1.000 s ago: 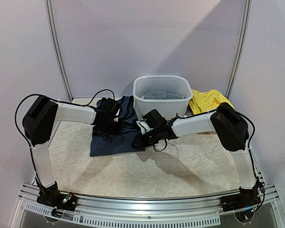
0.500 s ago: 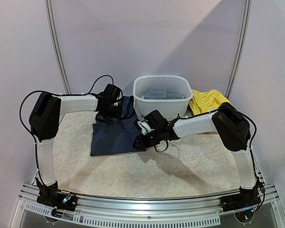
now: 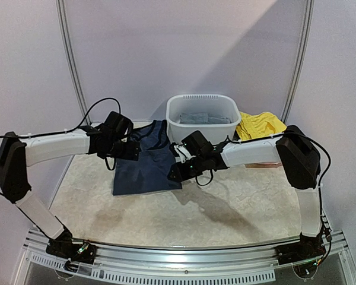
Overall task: Fold and stack the mixed laundry pile
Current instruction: Smooth out the 2/3-rectangle-folded tank top at the center of the board, then pick up the 2/3-rectangle-folded tank top from the center of the board.
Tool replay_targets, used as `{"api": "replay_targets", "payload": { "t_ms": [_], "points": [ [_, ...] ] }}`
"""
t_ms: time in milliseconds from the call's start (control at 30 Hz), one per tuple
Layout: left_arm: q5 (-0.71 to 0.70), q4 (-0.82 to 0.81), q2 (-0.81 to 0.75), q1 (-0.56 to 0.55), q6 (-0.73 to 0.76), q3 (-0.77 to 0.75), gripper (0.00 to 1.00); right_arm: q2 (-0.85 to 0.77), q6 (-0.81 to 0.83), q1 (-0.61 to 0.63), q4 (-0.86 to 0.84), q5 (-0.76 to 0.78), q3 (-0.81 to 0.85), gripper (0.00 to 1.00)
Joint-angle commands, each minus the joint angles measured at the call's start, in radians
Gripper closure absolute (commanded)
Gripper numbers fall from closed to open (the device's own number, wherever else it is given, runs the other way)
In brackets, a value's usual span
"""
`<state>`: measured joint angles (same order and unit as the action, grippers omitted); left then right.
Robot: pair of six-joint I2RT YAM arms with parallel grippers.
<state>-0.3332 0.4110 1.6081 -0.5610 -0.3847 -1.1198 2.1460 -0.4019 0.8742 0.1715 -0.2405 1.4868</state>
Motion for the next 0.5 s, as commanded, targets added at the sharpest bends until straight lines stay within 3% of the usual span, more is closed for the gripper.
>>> {"api": "replay_targets", "payload": {
  "t_ms": [0,300,467],
  "points": [
    [-0.019,0.035,-0.111,-0.026,-0.049,0.126,0.01,-0.076,-0.012,-0.014,0.015,0.07,-0.048,0.54],
    [0.064,0.085,-0.3,-0.031,-0.139,0.303,0.0,-0.148,-0.105,-0.039,-0.04,0.033,-0.191,0.38],
    [0.099,0.153,-0.338,-0.034,-0.181,0.354,0.07,-0.14,-0.135,-0.038,-0.058,-0.02,-0.227,0.37]
  ]
}}
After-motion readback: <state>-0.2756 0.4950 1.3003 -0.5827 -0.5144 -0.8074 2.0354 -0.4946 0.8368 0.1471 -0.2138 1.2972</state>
